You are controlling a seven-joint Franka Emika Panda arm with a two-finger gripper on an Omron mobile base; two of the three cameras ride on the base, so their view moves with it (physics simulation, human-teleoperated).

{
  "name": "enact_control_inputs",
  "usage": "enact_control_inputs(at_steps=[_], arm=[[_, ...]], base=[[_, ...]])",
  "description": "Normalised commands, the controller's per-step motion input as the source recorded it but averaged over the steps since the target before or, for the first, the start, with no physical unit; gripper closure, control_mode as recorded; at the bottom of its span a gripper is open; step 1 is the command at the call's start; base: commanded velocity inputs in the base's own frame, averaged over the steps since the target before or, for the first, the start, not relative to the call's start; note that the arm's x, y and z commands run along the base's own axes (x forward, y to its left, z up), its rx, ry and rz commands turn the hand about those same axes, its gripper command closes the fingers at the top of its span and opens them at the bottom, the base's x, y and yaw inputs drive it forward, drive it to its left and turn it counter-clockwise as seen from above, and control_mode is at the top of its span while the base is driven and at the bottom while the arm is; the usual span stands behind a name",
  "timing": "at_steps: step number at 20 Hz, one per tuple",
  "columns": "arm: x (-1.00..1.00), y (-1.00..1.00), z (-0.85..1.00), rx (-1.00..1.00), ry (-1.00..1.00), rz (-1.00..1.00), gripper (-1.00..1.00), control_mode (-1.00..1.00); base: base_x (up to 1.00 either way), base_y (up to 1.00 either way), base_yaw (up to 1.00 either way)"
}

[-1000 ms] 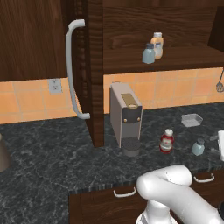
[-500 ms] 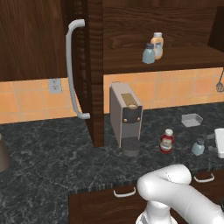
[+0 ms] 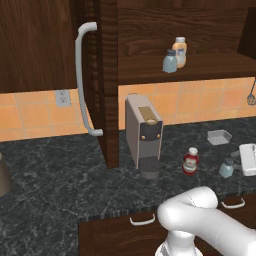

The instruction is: Put the shaker and condiment bottle from the counter next to their counterparts in the cabinet.

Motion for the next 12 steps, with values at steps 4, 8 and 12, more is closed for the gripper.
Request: enact_control_inputs(at_steps=[4, 8, 12], arm=[[0.02, -0.16, -0.24, -0.01, 0.00, 0.03, -1.00, -1.00], [0.04, -0.17, -0.19, -0.02, 0.00, 0.01, -1.00, -1.00], [0.23, -0.02, 0.00, 0.00, 0.00, 0.00, -1.00, -1.00]], base=[[0.00, 0.00, 0.00], [0.00, 0.00, 0.00], [0.00, 0.00, 0.00]])
